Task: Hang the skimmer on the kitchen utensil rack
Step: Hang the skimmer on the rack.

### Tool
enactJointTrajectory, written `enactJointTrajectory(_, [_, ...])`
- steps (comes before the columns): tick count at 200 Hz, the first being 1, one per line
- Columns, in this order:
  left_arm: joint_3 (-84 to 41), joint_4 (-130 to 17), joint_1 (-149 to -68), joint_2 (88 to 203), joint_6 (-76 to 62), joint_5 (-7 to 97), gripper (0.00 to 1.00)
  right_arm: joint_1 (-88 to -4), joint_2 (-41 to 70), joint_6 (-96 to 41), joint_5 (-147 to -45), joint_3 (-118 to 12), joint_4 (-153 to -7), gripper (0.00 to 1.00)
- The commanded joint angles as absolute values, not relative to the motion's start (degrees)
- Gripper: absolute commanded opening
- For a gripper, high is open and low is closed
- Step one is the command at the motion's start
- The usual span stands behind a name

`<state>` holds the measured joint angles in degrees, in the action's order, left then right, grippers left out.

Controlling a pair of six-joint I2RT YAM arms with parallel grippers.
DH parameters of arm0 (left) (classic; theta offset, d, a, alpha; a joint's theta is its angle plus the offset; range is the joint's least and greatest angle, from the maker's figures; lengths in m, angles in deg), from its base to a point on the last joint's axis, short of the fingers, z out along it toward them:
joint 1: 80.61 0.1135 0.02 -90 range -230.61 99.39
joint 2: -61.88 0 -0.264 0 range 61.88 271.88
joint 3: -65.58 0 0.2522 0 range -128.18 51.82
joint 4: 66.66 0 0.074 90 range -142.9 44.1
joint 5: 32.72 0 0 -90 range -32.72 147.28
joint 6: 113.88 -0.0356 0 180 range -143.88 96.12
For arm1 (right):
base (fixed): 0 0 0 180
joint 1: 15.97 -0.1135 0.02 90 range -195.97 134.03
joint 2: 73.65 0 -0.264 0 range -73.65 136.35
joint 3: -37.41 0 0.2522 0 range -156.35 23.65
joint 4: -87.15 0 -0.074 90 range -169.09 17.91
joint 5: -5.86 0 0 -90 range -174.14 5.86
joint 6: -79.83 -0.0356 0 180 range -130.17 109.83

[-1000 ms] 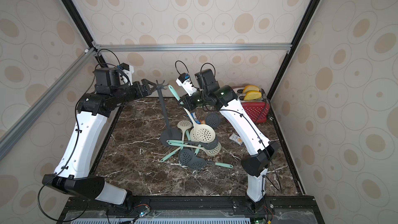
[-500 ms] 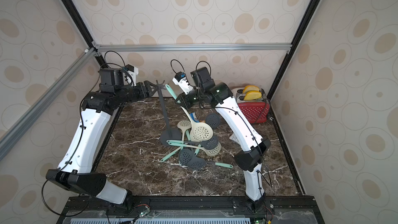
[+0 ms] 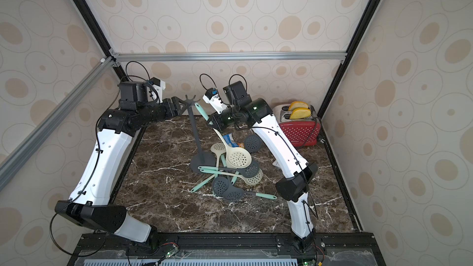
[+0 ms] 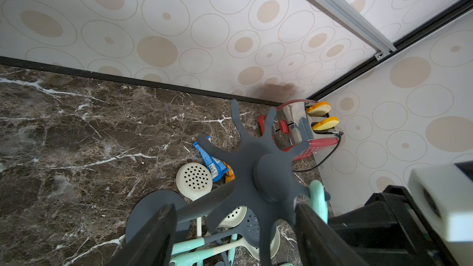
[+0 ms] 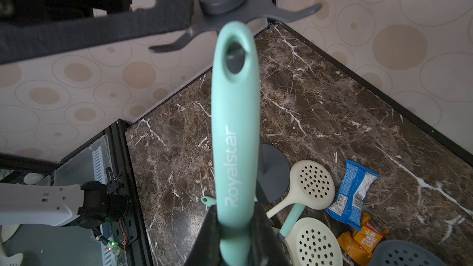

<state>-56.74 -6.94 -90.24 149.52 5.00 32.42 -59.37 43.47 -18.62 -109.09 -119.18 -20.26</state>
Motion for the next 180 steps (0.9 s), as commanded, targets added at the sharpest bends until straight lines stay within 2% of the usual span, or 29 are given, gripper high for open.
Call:
enactJointTrajectory(1, [-56.5, -6.95, -90.1, 148.72, 3.9, 31.4, 0.75, -59.65, 45.07, -18.3, -108.8, -120.27, -18.8, 0.0])
enactJointTrajectory(51, [-56.88, -7.1, -90.09, 148.16, 3.42, 31.19, 0.77, -60.51, 46.85, -18.1, -109.08, -119.31, -20.26, 0.0])
enactJointTrajectory(75, [-56.27, -9.27, -90.05, 146.0, 1.78, 30.65, 0.91, -60.55, 47.07, -18.5, -109.92, -119.26, -21.59, 0.0])
enactJointTrajectory(87, [-54.7, -11.59, -90.02, 143.8, 0.81, 30.72, 0.99, -60.53, 46.44, -18.73, -110.03, -119.26, -22.82, 0.08])
enactJointTrajectory(143, [-40.27, -21.8, -90.1, 130.24, -4.53, 35.27, 0.99, -60.44, 38.31, -18.36, -108.38, -116.0, -29.6, 0.6])
enactJointTrajectory(158, [-35.12, -23.87, -90.03, 127.47, -5.27, 36.6, 0.99, -60.44, 33.72, -18.0, -107.35, -110.41, -33.26, 0.66])
enactJointTrajectory(180, [-25.3, -30.99, -90.05, 122.77, -6.36, 37.08, 0.98, -60.44, 24.59, -17.56, -104.18, -96.12, -41.21, 0.67])
